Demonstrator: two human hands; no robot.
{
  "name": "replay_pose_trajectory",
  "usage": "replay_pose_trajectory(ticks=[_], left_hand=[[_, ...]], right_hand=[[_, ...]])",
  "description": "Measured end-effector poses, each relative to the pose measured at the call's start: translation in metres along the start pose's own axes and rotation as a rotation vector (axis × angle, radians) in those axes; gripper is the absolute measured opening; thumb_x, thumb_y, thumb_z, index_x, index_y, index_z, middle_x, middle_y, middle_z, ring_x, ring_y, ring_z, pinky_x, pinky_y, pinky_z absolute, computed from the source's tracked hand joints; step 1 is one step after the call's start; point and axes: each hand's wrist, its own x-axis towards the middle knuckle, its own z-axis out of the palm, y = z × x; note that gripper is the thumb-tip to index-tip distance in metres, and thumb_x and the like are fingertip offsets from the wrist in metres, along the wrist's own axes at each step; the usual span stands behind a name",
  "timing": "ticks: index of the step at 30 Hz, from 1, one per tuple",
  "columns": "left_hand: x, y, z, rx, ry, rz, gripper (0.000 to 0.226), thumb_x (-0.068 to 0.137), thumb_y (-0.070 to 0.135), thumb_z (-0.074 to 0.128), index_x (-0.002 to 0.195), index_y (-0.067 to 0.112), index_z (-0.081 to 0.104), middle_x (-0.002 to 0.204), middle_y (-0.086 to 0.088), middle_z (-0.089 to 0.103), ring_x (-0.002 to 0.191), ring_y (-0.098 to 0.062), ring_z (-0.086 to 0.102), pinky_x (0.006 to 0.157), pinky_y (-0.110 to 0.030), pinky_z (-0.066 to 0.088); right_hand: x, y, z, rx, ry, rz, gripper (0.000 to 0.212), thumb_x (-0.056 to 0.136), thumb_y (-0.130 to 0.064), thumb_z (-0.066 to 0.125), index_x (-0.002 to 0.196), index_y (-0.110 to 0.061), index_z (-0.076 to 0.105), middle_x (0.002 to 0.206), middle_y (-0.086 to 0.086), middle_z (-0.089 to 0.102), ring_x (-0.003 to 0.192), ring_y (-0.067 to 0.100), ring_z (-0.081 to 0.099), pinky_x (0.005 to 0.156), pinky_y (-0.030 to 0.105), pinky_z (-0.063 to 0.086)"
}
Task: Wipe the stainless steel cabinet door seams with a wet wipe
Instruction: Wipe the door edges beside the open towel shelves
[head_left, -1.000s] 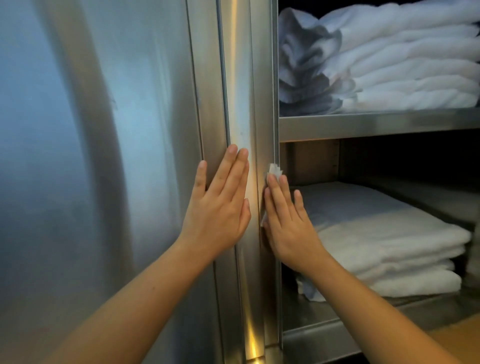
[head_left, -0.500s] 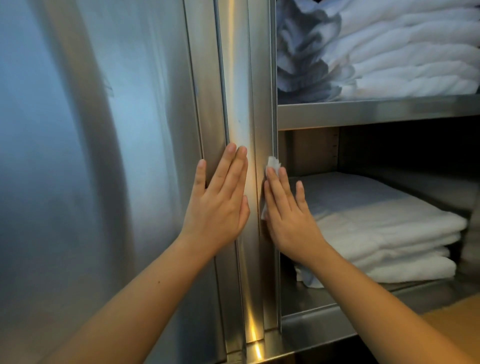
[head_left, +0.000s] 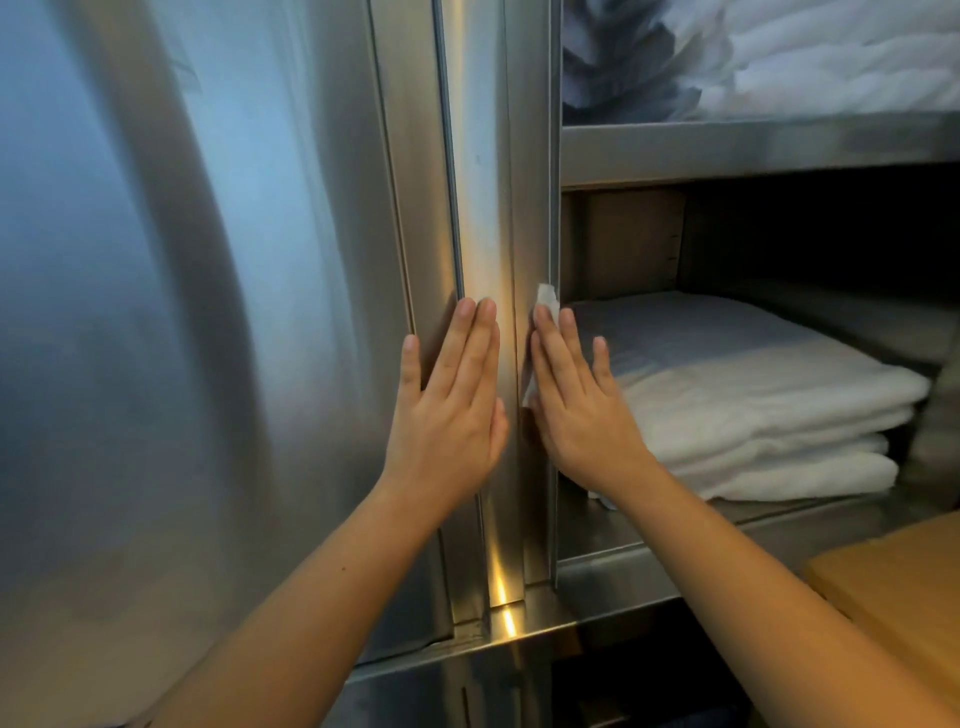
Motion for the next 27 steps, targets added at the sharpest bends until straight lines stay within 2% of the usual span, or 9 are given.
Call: replay_pose_trajectory(ticks=[3,5,9,15,20,21,23,25,27], left_hand=[[-0.019,0.009,0.004,-0.021,-0.018,0.016,0.061,0.091,0.030,0.034,0.144,0.002,0.024,0.152,-0.013,0.021,0.141,-0.026,0.011,0.111,-0.050,0.004],[-0.030,0.014,0.006,-0.040,-0.029,0.025,0.061,0.089,0.028,0.035,0.144,0.002,0.025,0.151,-0.012,0.020,0.141,-0.024,0.007,0.112,-0.048,0.003],[-0.046,0.021,0.008,-0.053,-0.061,0.026,0.060,0.089,0.028,0.034,0.143,0.002,0.029,0.151,-0.011,0.019,0.141,-0.022,0.004,0.113,-0.045,-0.001],[-0.059,0.031,0.013,-0.053,-0.074,-0.018,0.060,0.089,0.028,0.033,0.143,0.002,0.027,0.151,-0.010,0.014,0.142,-0.021,-0.008,0.112,-0.046,-0.002],[-0.082,0.037,0.018,-0.066,-0.126,0.006,0.060,0.088,0.028,0.035,0.142,0.003,0.030,0.151,-0.008,0.014,0.142,-0.020,-0.011,0.112,-0.046,-0.005],[-0.086,0.038,0.018,-0.060,-0.135,0.019,0.060,0.088,0.028,0.036,0.142,0.003,0.030,0.151,-0.008,0.014,0.142,-0.020,-0.012,0.112,-0.046,-0.006],[-0.093,0.040,0.019,-0.037,-0.151,0.042,0.061,0.087,0.028,0.037,0.142,0.002,0.029,0.152,-0.008,0.013,0.142,-0.021,-0.011,0.112,-0.047,-0.007],[-0.095,0.041,0.020,-0.024,-0.159,0.049,0.061,0.088,0.028,0.036,0.143,0.002,0.027,0.152,-0.008,0.012,0.142,-0.021,-0.011,0.111,-0.047,-0.007],[-0.096,0.041,0.021,-0.018,-0.164,0.043,0.061,0.089,0.028,0.033,0.144,0.003,0.025,0.152,-0.008,0.011,0.142,-0.022,-0.011,0.111,-0.047,-0.007]], right_hand=[[-0.045,-0.017,0.010,0.106,-0.114,0.019,0.057,0.089,-0.014,0.044,0.139,0.006,0.025,0.149,0.018,0.015,0.141,0.029,0.005,0.114,0.046,0.012],[-0.060,-0.024,0.013,0.093,-0.158,0.017,0.058,0.089,-0.015,0.044,0.139,0.006,0.023,0.149,0.019,0.013,0.142,0.026,-0.001,0.113,0.043,0.007],[-0.048,-0.020,0.014,0.040,-0.122,0.013,0.060,0.089,-0.017,0.046,0.139,0.007,0.024,0.148,0.020,0.014,0.138,0.035,0.014,0.111,0.053,0.012],[-0.047,-0.020,0.020,0.075,-0.079,0.058,0.060,0.091,-0.020,0.042,0.141,0.007,0.022,0.152,0.018,0.006,0.142,0.029,0.002,0.112,0.049,0.003],[-0.115,-0.051,0.027,0.193,-0.303,0.103,0.071,0.087,-0.013,0.055,0.142,0.005,0.014,0.153,0.009,-0.024,0.143,0.025,-0.010,0.112,0.049,-0.002],[-0.122,-0.056,0.026,0.190,-0.324,0.107,0.070,0.087,-0.013,0.055,0.141,0.005,0.014,0.153,0.010,-0.023,0.142,0.024,-0.011,0.111,0.049,-0.002],[-0.122,-0.059,0.027,0.193,-0.326,0.132,0.069,0.086,-0.013,0.055,0.141,0.006,0.017,0.154,0.015,-0.008,0.142,0.023,-0.013,0.111,0.049,-0.003],[-0.109,-0.057,0.025,0.190,-0.301,0.164,0.064,0.089,-0.016,0.046,0.141,0.007,0.017,0.151,0.018,0.004,0.142,0.024,-0.009,0.111,0.049,-0.005],[-0.095,-0.053,0.025,0.174,-0.271,0.182,0.059,0.091,-0.019,0.035,0.142,0.006,0.018,0.150,0.018,0.005,0.142,0.026,-0.001,0.111,0.051,-0.005]])
